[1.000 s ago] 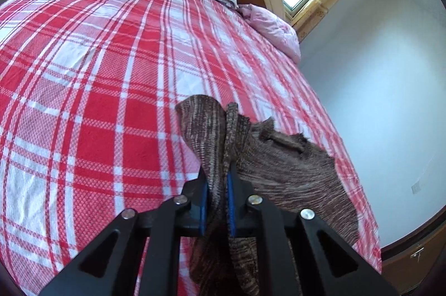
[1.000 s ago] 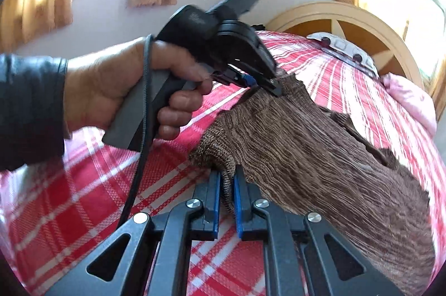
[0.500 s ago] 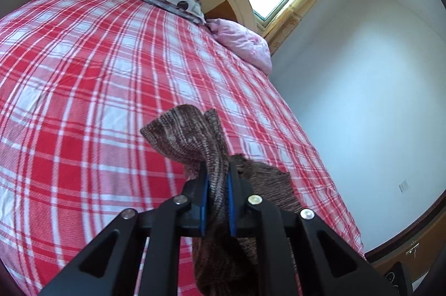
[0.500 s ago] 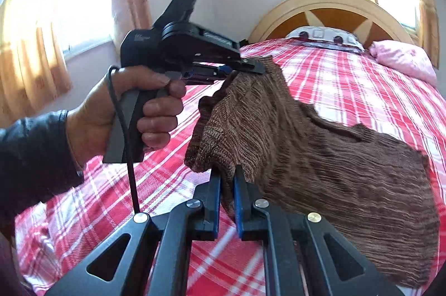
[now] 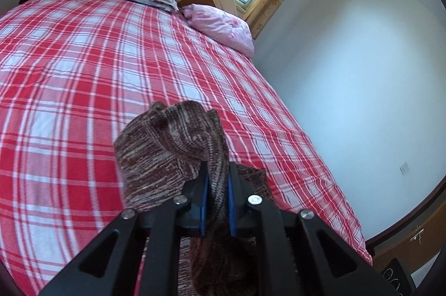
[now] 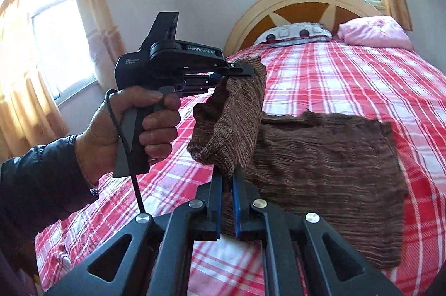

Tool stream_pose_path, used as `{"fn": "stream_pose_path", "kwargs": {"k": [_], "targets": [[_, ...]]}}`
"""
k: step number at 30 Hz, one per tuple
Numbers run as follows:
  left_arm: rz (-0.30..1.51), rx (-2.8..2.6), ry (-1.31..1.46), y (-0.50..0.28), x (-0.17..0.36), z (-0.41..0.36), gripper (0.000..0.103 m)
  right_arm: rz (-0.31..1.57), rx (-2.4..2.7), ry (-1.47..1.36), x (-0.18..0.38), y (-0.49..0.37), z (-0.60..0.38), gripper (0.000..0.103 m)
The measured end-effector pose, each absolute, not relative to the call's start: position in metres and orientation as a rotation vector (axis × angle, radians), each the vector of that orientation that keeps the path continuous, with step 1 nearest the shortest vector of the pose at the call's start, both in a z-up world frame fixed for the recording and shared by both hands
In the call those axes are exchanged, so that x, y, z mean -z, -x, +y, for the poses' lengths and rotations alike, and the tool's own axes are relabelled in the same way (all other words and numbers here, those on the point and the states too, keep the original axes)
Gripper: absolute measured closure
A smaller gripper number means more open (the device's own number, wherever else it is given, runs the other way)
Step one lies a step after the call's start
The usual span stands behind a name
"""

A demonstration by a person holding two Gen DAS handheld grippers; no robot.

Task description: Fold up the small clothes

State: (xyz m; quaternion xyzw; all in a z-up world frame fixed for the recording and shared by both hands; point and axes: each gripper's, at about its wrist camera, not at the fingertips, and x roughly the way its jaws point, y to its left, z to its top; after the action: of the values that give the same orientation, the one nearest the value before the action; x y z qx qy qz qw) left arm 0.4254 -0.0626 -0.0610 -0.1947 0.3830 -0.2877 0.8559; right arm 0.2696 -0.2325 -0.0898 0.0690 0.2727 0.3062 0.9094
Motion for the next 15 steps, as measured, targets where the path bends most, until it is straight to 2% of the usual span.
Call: {"fn": "stream_pose_path", "kwargs": {"k": [15], "targets": [[0.908, 0.694, 0.278, -0.432, 0.085, -0.176, 0.091, 0.662, -0.515, -0.282, 0.124, -0.276, -0.329, 0.097]]}}
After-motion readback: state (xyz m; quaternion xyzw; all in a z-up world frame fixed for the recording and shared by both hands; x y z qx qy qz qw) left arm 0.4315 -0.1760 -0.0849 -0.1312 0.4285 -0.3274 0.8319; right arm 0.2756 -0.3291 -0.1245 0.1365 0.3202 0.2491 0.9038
